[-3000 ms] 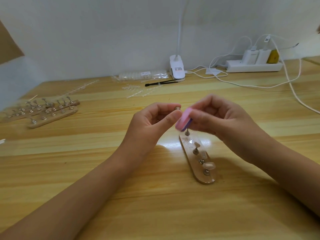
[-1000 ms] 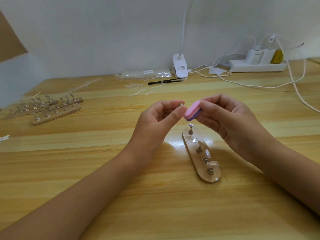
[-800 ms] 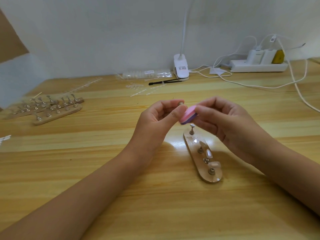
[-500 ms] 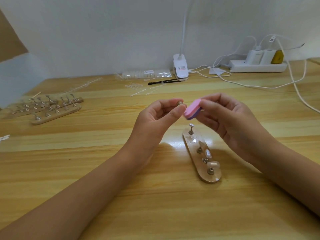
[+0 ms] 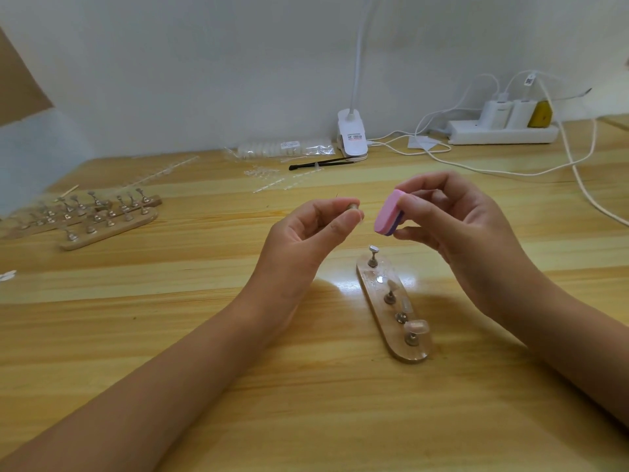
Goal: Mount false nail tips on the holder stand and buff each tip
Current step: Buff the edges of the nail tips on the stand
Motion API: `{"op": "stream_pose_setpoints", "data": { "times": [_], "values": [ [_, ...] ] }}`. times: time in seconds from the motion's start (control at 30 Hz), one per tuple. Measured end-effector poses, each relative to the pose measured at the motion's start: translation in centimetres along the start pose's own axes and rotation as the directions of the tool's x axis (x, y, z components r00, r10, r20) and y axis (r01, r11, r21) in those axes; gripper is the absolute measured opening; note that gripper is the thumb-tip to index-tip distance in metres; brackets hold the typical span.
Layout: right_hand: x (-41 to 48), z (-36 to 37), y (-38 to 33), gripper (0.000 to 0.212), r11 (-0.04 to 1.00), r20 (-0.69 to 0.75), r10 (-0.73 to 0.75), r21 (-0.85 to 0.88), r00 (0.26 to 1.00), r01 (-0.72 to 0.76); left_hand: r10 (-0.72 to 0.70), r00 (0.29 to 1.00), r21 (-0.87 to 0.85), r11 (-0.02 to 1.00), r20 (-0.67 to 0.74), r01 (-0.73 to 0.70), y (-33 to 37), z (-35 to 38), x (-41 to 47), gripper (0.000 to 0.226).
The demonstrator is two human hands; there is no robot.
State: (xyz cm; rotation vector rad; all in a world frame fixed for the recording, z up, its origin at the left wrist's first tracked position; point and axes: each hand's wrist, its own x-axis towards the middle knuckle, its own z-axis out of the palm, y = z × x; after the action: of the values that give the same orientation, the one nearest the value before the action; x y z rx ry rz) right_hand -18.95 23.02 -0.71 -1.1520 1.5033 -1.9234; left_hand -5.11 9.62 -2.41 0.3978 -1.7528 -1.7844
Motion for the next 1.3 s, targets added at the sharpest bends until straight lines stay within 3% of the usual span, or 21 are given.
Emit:
{"op": "stream_pose_setpoints", "data": {
  "times": [0.1, 0.23, 0.37, 0.5, 0.63, 0.77, 0.97, 1.17, 1.3],
  "values": [
    [-0.1, 0.3, 0.0, 0.022, 0.999, 0.030, -0.041, 0.016, 0.999, 0.040, 0.015, 0.999, 0.051, 0.999, 0.032, -0.017, 0.0, 0.2, -0.1, 0.035],
    [-0.3, 0.4, 0.1, 0.020, 0.998, 0.209, 0.047, -0.049, 0.977, -0.038, 0.052, 0.998, 0.082, 0.995, 0.032, -0.054, 0.1, 0.2, -0.2, 0.034],
    [-0.1, 0.2, -0.1, 0.023, 0.997, 0.093, 0.010, 0.080, 0.996, -0.017, 0.054, 0.998, 0.122, 0.991, 0.034, -0.057, 0.1, 0.1, -0.2, 0.036],
    [-0.2, 0.2, 0.1, 0.021, 0.998, 0.216, 0.055, -0.007, 0.975, -0.055, 0.048, 0.999, 0.118, 0.992, 0.014, -0.049, 0.0, 0.0, -0.1, 0.034],
    [-0.1, 0.2, 0.1, 0.019, 0.998, 0.113, -0.004, 0.066, 0.994, -0.004, 0.047, 0.999, 0.108, 0.993, 0.024, -0.049, 0.1, 0.0, -0.1, 0.033],
    [-0.5, 0.5, 0.5, 0.019, 0.994, 0.274, 0.087, -0.095, 0.958, -0.063, 0.038, 0.999, 0.063, 0.997, 0.024, -0.040, 0.1, 0.2, -0.1, 0.030],
    [0.0, 0.3, 0.4, 0.017, 1.000, 0.084, -0.010, 0.028, 0.996, 0.007, 0.019, 1.000, 0.003, 1.000, -0.008, -0.019, 0.3, -0.2, 0.0, 0.029],
    [0.2, -0.2, 1.1, 0.016, 0.961, 0.173, 0.000, -0.271, 0.985, 0.048, -0.032, 0.999, 0.067, 0.997, 0.035, 0.029, -0.1, -0.1, 0.1, 0.032],
    [0.3, -0.4, 1.0, 0.010, 0.944, 0.178, -0.052, -0.312, 0.983, 0.107, -0.010, 1.000, 0.099, 0.995, 0.030, 0.007, 0.1, -0.3, 0.1, 0.025]
  ]
}}
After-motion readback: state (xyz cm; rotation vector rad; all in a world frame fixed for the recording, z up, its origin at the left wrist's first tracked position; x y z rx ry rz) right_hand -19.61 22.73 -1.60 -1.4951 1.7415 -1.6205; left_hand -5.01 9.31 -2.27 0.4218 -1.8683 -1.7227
